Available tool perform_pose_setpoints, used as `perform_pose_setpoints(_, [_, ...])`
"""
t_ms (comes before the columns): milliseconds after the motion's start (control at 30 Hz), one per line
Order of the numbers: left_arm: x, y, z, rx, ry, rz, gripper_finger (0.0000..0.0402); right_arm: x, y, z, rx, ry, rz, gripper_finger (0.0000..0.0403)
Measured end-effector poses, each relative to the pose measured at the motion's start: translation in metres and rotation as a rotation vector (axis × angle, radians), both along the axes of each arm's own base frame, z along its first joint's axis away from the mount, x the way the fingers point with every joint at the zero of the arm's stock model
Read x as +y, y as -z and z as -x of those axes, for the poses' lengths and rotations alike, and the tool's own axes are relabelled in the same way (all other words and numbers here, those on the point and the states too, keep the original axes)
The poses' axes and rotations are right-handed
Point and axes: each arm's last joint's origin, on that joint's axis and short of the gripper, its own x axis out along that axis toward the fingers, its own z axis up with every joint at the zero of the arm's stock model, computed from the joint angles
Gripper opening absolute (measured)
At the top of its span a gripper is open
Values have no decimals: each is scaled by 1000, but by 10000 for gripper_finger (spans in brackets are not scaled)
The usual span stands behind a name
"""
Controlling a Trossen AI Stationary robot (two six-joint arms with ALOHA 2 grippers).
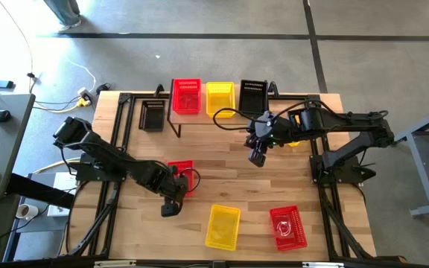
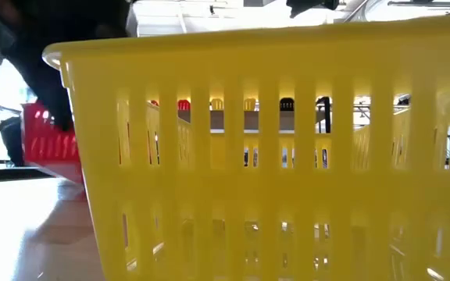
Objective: Stack baskets on shelf by color
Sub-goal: Stack the top red bin on top of the other red bin on the shelf
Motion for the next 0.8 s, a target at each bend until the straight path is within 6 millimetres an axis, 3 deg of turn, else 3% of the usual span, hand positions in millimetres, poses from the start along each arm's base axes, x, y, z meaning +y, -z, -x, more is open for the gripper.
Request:
perform_pose_setpoints(433, [15,-86,2,-186,54,-145,1,-4,5,7,74,97,51,115])
perform_pose_setpoints(800, [57,-162,3,-313,36,-362,1,-14,6,14,133,224,232,115])
